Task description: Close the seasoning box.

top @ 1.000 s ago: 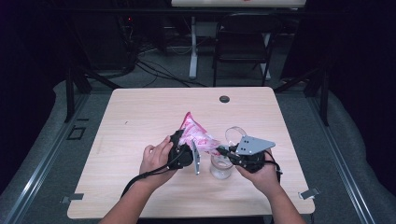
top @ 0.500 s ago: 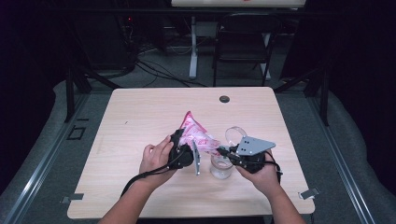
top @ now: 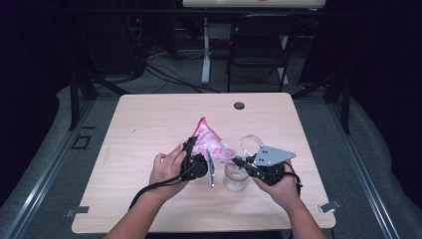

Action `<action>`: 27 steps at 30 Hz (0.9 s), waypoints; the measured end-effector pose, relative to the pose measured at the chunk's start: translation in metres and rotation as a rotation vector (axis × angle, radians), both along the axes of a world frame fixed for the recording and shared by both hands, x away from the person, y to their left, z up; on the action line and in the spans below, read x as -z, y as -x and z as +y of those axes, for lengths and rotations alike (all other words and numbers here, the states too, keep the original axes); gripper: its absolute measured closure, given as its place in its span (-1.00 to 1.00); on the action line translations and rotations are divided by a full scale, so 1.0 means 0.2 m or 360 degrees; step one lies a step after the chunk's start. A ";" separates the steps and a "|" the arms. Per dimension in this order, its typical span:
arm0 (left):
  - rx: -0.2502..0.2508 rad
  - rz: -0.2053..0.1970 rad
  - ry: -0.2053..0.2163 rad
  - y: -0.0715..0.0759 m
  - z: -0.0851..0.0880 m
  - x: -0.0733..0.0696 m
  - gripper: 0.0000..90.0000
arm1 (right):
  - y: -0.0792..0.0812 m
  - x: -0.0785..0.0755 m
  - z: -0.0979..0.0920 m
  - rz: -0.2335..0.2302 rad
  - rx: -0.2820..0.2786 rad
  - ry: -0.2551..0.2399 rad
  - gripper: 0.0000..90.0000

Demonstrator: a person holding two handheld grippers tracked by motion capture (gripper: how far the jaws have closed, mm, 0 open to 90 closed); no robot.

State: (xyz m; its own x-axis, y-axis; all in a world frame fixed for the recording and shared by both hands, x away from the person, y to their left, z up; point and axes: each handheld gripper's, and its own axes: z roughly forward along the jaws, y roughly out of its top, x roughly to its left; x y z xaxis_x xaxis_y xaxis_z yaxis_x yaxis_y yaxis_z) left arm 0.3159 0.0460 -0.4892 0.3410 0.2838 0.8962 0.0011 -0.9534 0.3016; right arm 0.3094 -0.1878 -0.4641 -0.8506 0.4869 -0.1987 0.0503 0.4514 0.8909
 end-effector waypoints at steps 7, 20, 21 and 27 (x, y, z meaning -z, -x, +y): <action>0.0004 -0.0021 -0.0013 0.00 -0.01 -0.01 0.40 | 0.00 0.00 -0.01 -0.0002 0.0008 0.0001 0.97; 0.0007 -0.0029 -0.0029 0.00 -0.02 -0.01 0.40 | 0.00 0.01 -0.02 0.0010 0.0017 -0.0001 0.97; 0.0008 -0.0031 -0.0027 0.00 -0.02 -0.01 0.40 | 0.00 0.01 -0.02 0.0011 0.0017 -0.0002 0.97; 0.0011 -0.0037 -0.0021 0.00 -0.02 -0.01 0.41 | 0.00 0.01 -0.02 0.0008 0.0019 0.0002 0.97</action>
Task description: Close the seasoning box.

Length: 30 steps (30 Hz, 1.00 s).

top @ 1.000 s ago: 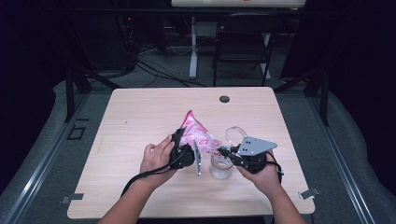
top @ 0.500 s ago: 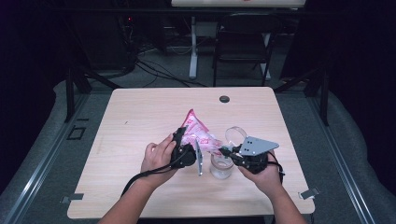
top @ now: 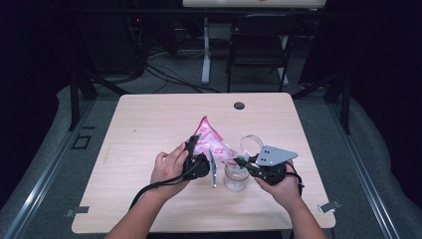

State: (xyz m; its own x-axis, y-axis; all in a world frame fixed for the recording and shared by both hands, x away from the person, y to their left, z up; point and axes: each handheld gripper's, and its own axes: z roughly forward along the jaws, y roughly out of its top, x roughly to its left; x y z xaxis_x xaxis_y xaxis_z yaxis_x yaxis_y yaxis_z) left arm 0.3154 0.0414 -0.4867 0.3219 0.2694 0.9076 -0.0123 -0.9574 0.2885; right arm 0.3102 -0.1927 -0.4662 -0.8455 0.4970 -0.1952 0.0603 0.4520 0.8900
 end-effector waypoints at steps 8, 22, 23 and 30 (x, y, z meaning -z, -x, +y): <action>-0.0002 -0.0005 -0.0009 0.00 0.00 -0.01 0.41 | 0.00 0.01 0.00 0.0008 0.0000 -0.0005 0.97; 0.0005 -0.0015 -0.0019 0.00 -0.01 -0.01 0.41 | 0.00 0.01 -0.01 0.0016 0.0006 -0.0007 0.97; 0.0005 -0.0014 -0.0017 0.00 -0.01 -0.01 0.41 | 0.00 0.01 -0.01 0.0016 0.0006 -0.0008 0.97; 0.0011 -0.0020 -0.0009 0.00 -0.01 -0.02 0.41 | 0.00 0.02 -0.01 0.0016 0.0007 -0.0008 0.97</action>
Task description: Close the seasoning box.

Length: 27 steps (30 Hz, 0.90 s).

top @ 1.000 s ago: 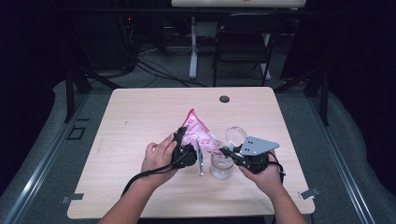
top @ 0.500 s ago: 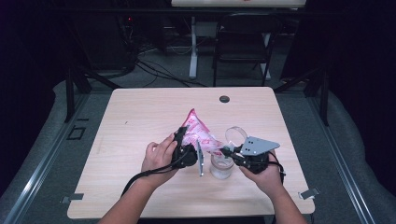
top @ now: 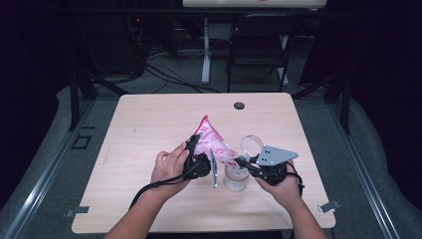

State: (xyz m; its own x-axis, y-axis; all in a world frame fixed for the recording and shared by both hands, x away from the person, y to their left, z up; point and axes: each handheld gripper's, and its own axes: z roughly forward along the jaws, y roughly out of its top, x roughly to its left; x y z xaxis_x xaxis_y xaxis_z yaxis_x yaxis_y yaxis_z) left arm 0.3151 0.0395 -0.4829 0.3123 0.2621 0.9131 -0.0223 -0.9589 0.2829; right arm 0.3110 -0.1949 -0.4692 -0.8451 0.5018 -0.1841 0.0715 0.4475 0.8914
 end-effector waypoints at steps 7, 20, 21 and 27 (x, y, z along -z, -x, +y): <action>-0.0003 0.0000 -0.0002 0.00 0.00 0.00 0.41 | 0.00 0.00 0.00 0.0000 -0.0001 0.0001 0.97; -0.0004 -0.0003 -0.0008 0.00 -0.01 0.00 0.42 | 0.00 0.00 0.00 0.0005 0.0006 0.0010 0.97; -0.0004 -0.0003 -0.0008 0.00 -0.01 0.00 0.42 | 0.00 0.01 0.00 0.0007 0.0005 0.0008 0.97; -0.0006 -0.0006 -0.0014 0.00 0.00 0.01 0.42 | 0.00 0.01 0.00 0.0010 0.0004 0.0020 0.97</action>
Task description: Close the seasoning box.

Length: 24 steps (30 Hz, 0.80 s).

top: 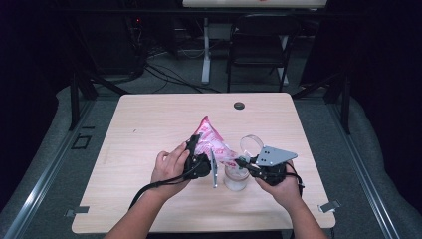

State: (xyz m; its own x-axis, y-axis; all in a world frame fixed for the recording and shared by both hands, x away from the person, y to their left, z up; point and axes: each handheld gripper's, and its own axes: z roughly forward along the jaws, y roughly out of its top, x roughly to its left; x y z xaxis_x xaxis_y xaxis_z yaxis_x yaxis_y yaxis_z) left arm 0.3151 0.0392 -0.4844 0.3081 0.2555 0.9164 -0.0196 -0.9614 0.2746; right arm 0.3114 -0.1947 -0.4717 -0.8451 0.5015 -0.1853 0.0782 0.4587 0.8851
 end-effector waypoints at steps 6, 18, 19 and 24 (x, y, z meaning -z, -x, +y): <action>0.0005 -0.0003 0.0002 0.00 0.00 0.00 0.43 | 0.00 0.00 0.00 0.0002 -0.0001 -0.0004 0.97; 0.0006 -0.0004 0.0005 0.00 0.00 -0.01 0.44 | 0.00 0.01 0.00 0.0002 0.0002 -0.0005 0.97; 0.0006 -0.0006 0.0004 0.00 0.00 -0.01 0.44 | 0.00 0.01 0.00 0.0002 0.0000 -0.0007 0.97; 0.0006 -0.0007 0.0006 0.00 0.00 -0.01 0.44 | 0.00 0.01 0.00 0.0002 -0.0001 -0.0007 0.97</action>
